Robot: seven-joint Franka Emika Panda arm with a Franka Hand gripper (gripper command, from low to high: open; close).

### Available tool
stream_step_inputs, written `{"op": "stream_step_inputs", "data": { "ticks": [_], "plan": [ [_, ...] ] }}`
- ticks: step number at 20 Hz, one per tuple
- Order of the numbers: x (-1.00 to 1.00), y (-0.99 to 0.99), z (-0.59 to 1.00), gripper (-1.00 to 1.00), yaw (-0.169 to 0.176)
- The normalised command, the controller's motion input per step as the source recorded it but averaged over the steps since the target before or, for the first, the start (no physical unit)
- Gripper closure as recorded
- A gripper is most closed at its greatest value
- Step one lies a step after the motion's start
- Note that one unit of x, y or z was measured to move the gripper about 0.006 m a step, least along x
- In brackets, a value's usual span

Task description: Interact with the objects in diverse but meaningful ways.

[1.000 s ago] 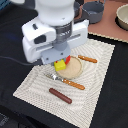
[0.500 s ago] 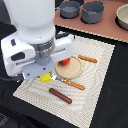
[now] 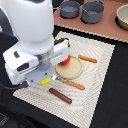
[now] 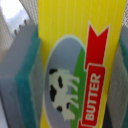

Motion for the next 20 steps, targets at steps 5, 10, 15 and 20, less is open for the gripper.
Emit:
{"op": "stream_step_inputs", "data": {
  "ticks": [5,10,15,20],
  "plan": [
    [-0.3,-0.47,-0.11,1.0,-0.061],
    [-0.03,-0.13,-0.19,1.0,-0.051],
    [0.0,0.0,-0.22,1.0,0.0],
    [0.0,0.0,-0.23,1.0,0.0]
  ]
}}
